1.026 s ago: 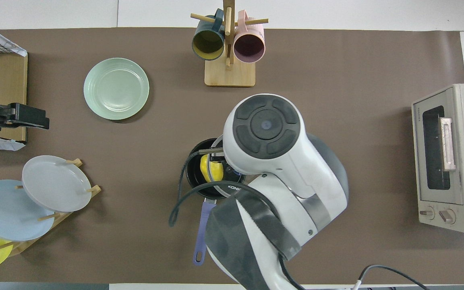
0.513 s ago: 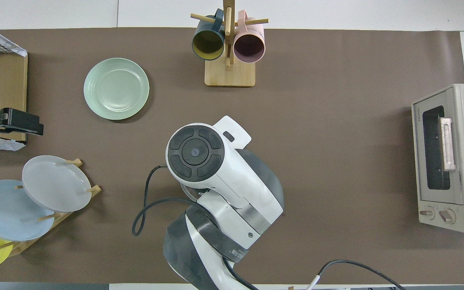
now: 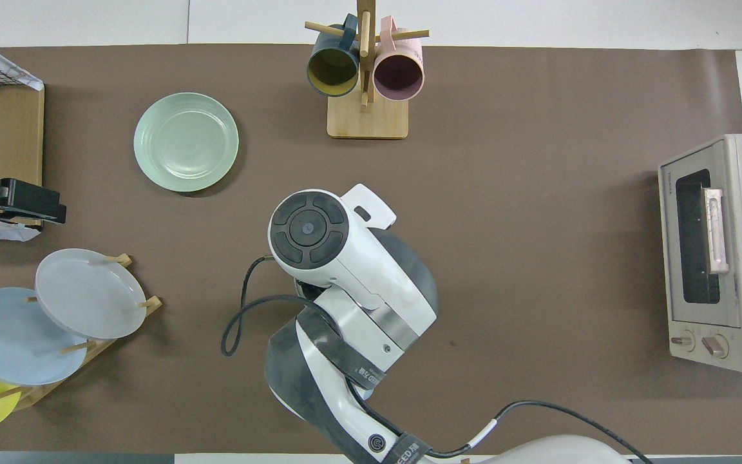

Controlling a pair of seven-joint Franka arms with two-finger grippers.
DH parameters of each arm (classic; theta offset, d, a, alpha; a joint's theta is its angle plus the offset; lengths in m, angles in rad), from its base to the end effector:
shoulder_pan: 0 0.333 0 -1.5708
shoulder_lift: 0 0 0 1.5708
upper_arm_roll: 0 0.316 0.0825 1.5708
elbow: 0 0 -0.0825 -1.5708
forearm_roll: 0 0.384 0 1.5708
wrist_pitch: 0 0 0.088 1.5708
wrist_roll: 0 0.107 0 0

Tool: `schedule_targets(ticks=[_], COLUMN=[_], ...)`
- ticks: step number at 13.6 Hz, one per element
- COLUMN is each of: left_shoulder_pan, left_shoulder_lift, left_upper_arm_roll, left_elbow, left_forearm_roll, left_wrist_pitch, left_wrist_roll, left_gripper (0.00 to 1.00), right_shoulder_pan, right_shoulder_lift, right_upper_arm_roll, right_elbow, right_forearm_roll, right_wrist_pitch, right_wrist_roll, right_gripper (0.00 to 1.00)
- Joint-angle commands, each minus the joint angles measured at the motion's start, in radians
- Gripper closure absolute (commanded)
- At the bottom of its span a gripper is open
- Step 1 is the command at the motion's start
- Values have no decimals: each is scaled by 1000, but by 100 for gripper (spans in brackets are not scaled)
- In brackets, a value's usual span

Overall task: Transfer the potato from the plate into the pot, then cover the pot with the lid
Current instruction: 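Move the glass lid with the right gripper over the pot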

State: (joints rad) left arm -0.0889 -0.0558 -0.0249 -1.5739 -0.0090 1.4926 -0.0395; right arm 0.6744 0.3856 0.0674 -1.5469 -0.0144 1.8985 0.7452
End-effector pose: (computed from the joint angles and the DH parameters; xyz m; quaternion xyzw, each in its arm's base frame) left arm 0.5255 -0.0615 0.6465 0.9992 -0.0374 -0.0130 0.0028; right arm 0.4969 0.4463 0.4266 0.9998 -0.0015 -0.0162 0.0068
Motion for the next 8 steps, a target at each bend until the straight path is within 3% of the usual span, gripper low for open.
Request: schedule_targets(ticks=[1, 8], left_shoulder_pan=[0, 8], left_shoulder_lift=[2, -2], left_upper_arm_roll=[-3, -1], left_elbow=[23, 20], left_forearm_roll=[32, 29], left_wrist_pitch=[-14, -11], left_wrist_roll=[15, 70], left_gripper=[0, 0], right_shoulder_pan=[-9, -10], right_shoulder_lift=[-5, -8], right_upper_arm_roll=[5, 5], right_elbow=[-18, -52], right_forearm_roll=[-9, -7], right_wrist_pitch=[16, 53], right_wrist_roll=[6, 6], right_gripper=[100, 100])
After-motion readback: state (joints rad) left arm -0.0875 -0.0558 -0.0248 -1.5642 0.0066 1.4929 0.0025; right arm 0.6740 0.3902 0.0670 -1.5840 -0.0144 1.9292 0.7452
